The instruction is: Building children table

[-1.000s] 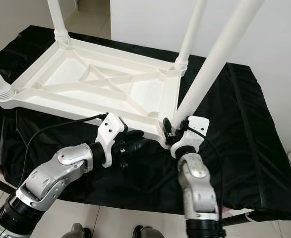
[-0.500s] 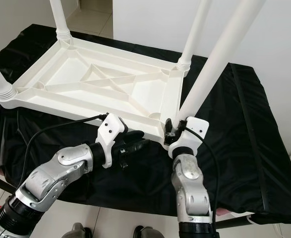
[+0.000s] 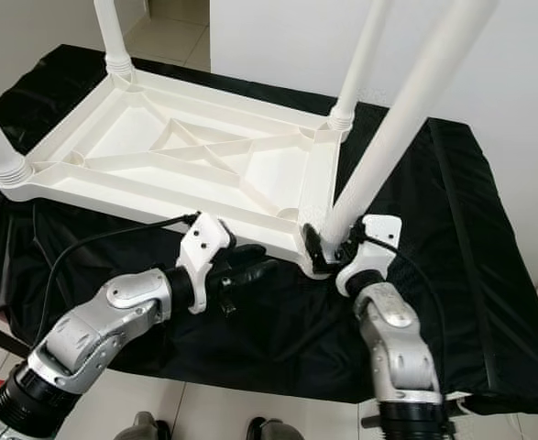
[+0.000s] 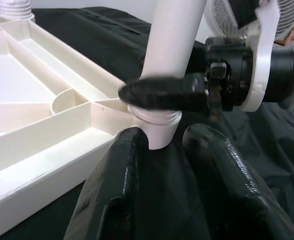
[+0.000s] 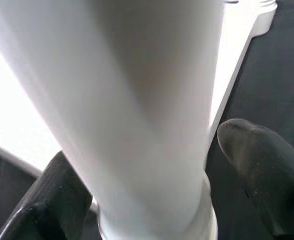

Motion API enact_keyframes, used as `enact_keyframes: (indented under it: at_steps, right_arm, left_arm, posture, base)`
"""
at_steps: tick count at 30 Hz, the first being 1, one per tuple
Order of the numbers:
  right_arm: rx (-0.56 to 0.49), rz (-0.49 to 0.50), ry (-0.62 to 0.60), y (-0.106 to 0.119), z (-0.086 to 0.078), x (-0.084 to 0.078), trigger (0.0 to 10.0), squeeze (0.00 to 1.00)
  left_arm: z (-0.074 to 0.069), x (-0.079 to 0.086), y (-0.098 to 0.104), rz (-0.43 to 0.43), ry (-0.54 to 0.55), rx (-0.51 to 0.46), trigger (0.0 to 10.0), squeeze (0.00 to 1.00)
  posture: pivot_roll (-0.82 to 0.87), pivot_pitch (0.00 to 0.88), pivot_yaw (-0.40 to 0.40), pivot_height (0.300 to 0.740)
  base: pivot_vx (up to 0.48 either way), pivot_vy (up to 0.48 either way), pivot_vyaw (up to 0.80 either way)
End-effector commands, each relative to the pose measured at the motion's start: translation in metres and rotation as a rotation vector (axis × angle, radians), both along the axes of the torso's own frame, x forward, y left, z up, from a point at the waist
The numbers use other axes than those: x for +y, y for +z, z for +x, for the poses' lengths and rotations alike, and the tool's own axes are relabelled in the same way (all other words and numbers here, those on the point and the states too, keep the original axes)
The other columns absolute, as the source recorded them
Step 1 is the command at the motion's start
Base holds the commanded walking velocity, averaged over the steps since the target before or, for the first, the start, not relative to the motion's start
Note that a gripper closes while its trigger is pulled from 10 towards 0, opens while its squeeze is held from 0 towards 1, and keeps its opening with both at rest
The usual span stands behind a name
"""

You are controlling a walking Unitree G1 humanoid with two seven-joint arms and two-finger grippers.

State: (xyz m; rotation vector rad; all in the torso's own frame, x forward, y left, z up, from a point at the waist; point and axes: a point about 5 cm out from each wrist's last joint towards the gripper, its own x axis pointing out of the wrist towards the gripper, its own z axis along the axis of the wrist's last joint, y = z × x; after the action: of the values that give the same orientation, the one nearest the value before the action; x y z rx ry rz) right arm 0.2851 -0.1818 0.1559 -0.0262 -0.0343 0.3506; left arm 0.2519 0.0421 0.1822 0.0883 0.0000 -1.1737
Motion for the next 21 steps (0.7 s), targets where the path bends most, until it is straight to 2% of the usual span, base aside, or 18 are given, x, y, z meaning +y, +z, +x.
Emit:
enact_keyframes:
  at_steps: [1,2,3,5,7,8,11,12,21]
  right_arm:
    - [0.008,-0.004,0.044,-0.003,0.000,-0.004,10.0,0.00]
    - [0.008,-0.004,0.044,-0.003,0.000,-0.004,10.0,0.00]
    - [0.003,-0.029,0.106,-0.002,0.002,-0.006,10.0,0.00]
    - [0.003,-0.029,0.106,-0.002,0.002,-0.006,10.0,0.00]
    - [0.002,-0.055,0.221,0.000,0.005,-0.008,10.0,0.00]
    - [-0.001,-0.073,0.261,0.000,0.007,-0.009,6.3,0.00]
    - [-0.007,-0.083,0.275,0.000,0.010,-0.011,6.3,0.00]
    - [-0.022,-0.098,0.287,0.004,0.016,-0.013,0.0,0.00]
    - [-0.019,-0.089,0.297,0.004,0.018,-0.017,0.0,0.00]
  left_arm:
    - [-0.011,-0.006,0.000,0.008,-0.145,0.011,10.0,0.00]
    - [-0.011,-0.006,0.000,0.008,-0.145,0.011,10.0,0.00]
    - [-0.012,-0.005,0.000,0.010,-0.153,0.011,10.0,0.00]
    - [-0.012,-0.005,0.000,0.010,-0.153,0.011,10.0,0.00]
    - [-0.013,-0.005,0.000,0.013,-0.160,0.011,10.0,0.00]
    - [-0.013,-0.005,0.000,0.014,-0.162,0.011,10.0,0.00]
    - [-0.013,-0.005,0.000,0.015,-0.162,0.011,10.0,0.00]
    - [-0.013,-0.005,-0.001,0.016,-0.163,0.012,10.0,0.00]
    - [-0.016,-0.007,-0.002,0.019,-0.173,0.020,10.0,0.00]
  posture:
    - [0.03,0.137,-0.084,0.740]
    - [0.03,0.137,-0.084,0.740]
    - [0.04,0.137,-0.078,0.740]
    - [0.04,0.137,-0.078,0.740]
    - [0.04,0.137,-0.078,0.740]
    - [0.04,0.137,-0.078,0.740]
    - [0.04,0.137,-0.078,0.740]
    - [0.04,0.133,-0.068,0.740]
    - [0.05,0.133,-0.071,0.740]
  base:
    - [0.000,0.000,0.00]
    - [0.000,0.000,0.00]
    - [0.000,0.000,0.00]
    - [0.000,0.000,0.00]
    - [0.000,0.000,0.00]
    - [0.000,0.000,0.00]
    - [0.000,0.000,0.00]
    - [0.000,0.000,0.00]
    - [0.000,0.000,0.00]
